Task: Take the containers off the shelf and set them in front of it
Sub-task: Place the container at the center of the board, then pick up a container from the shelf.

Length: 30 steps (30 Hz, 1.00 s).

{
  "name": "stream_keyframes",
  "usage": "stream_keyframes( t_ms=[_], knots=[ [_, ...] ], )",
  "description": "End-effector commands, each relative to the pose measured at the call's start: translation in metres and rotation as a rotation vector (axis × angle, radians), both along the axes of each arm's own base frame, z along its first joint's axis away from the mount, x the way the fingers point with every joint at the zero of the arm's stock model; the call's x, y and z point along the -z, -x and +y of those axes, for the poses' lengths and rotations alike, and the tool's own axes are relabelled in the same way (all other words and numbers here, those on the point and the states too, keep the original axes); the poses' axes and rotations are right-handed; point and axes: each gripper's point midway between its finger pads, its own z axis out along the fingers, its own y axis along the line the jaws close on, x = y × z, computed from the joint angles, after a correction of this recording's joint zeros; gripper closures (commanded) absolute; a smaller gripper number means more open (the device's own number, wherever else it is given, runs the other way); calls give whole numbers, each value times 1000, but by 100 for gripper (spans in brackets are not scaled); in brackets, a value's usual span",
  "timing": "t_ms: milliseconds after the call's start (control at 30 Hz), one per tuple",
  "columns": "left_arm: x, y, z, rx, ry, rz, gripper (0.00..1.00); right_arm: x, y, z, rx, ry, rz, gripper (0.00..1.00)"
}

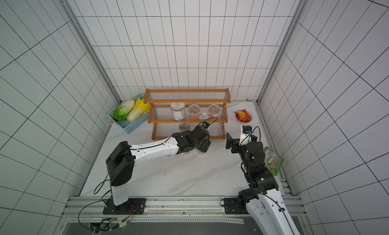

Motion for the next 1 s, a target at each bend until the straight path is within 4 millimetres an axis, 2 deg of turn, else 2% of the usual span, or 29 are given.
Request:
stream_keyframes(
  t_ms=[0, 133, 267, 433, 567, 700, 833, 967],
  knots=[
    [-23, 5, 8, 9, 60, 15, 19, -20, 1, 6, -39, -36, -29, 1],
    [-37, 9, 22, 6, 97, 35, 19, -21, 1, 8, -46, -40, -28, 1],
    [-41, 12, 41, 7, 105, 75, 19, -22, 1, 9, -54, -42, -27, 1],
    [-56, 7, 77, -39, 130, 60, 19, -20, 0, 16, -87, -46, -8, 1],
    [-71, -7, 120, -136, 134, 15, 19, -18, -3, 27, -135, -54, 17, 1],
    [-99, -23, 151, -215, 189, -86, 17, -14, -8, 38, -185, -70, 46, 1],
    [-125, -46, 168, -253, 231, -218, 11, -10, -11, 48, -219, -93, 68, 1],
    [-127, -79, 170, -250, 256, -244, 7, -6, -15, 52, -228, -99, 82, 1]
  ],
)
